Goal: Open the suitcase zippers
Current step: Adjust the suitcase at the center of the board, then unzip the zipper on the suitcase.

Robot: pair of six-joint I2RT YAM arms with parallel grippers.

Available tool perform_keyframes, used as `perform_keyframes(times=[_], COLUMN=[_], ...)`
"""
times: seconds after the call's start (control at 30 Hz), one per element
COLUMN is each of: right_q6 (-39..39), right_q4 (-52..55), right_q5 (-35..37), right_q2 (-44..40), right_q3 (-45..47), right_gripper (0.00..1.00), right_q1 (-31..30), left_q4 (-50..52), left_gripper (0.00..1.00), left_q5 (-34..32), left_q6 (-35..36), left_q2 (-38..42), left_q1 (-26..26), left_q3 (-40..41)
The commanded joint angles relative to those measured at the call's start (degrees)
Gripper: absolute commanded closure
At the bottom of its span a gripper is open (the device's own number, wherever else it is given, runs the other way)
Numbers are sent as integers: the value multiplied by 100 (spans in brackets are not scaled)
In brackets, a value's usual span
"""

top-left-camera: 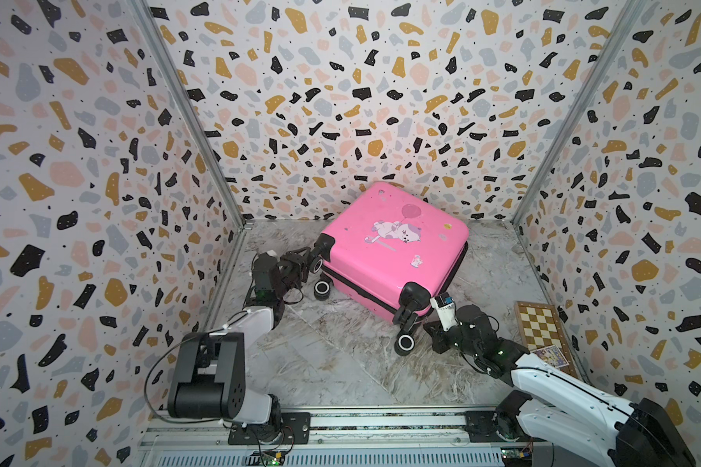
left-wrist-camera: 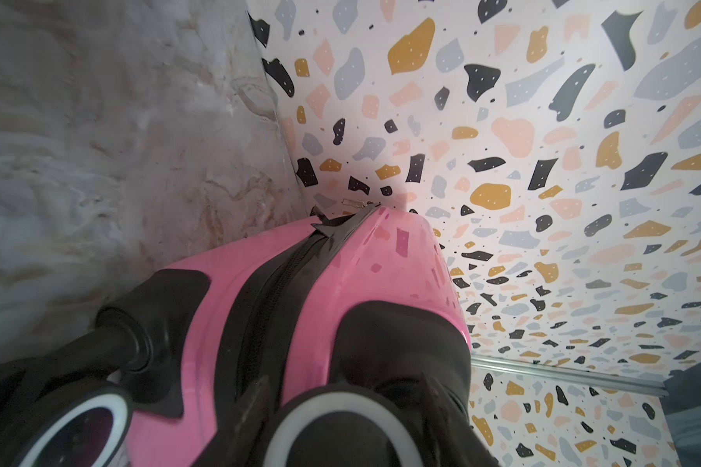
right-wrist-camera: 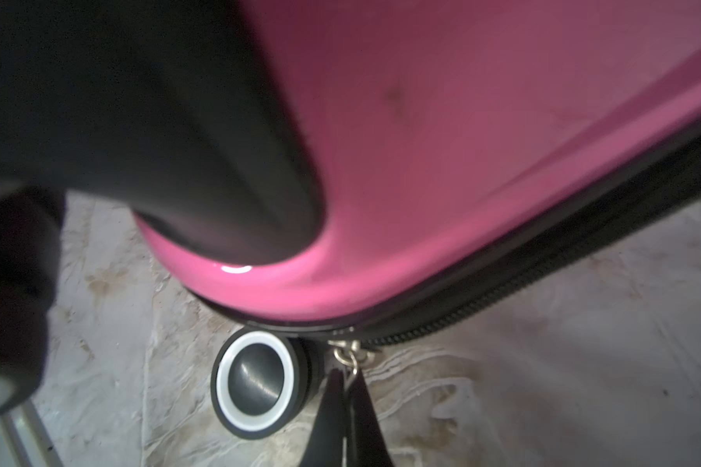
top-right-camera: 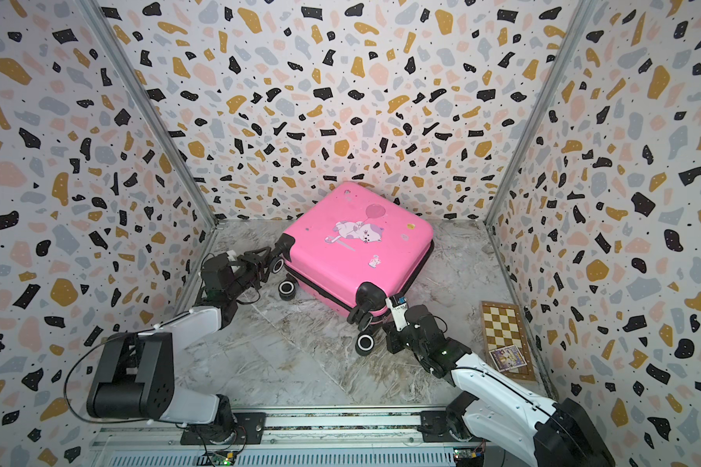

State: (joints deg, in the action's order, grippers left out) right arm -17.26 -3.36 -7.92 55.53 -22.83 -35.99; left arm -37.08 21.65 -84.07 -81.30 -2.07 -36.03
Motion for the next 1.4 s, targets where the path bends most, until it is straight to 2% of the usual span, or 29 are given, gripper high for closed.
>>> perform_keyframes(times=[0.0, 0.13, 0.33, 0.57, 0.73, 0.93, 1.07, 1.13, 1.27, 1.37], right_q6=[279, 433, 629, 1517, 1817, 2416, 2686, 2684, 2599, 2335], right_q4=[-1043, -1283, -2117, -2892, -2875, -2565, -2332, -2214, -1961, -1966], right_q5=[-674, -1054, -1561, -465, 41, 900, 1141, 1000, 940, 1237], right_q2=[257, 350, -266, -1114, -1160, -798, -375, -256, 32, 206], right_q3=[-422, -436, 155, 856, 912, 560, 253, 105, -205, -294], right_gripper=[100, 100, 100, 100, 100, 100, 100, 100, 100, 100], right_q1=[289, 639, 522, -721, -1060, -1640, -1767, -1765, -1794, -1811], left_q4=[-3, 62, 919, 1687, 1877, 2046, 2178, 2235, 2277, 2244], left_gripper=[71, 73, 76, 78, 79, 80, 80, 80, 81, 81], left_q5=[574, 155, -557, -1067, -1134, -1165, -1188, -1189, -1211, -1224], left_q6=[-20, -139, -32, 40, 65, 91, 153, 179, 216, 233], left_q2=[490, 1000, 1847, 2482, 2583, 2623, 2690, 2719, 2767, 2768], left_q1=[-696, -1099, -1621, -1776, -1859, -1939, -1954, -1964, -1991, -2034], left_q3=[361, 776, 1005, 997, 888, 761, 698, 704, 733, 805])
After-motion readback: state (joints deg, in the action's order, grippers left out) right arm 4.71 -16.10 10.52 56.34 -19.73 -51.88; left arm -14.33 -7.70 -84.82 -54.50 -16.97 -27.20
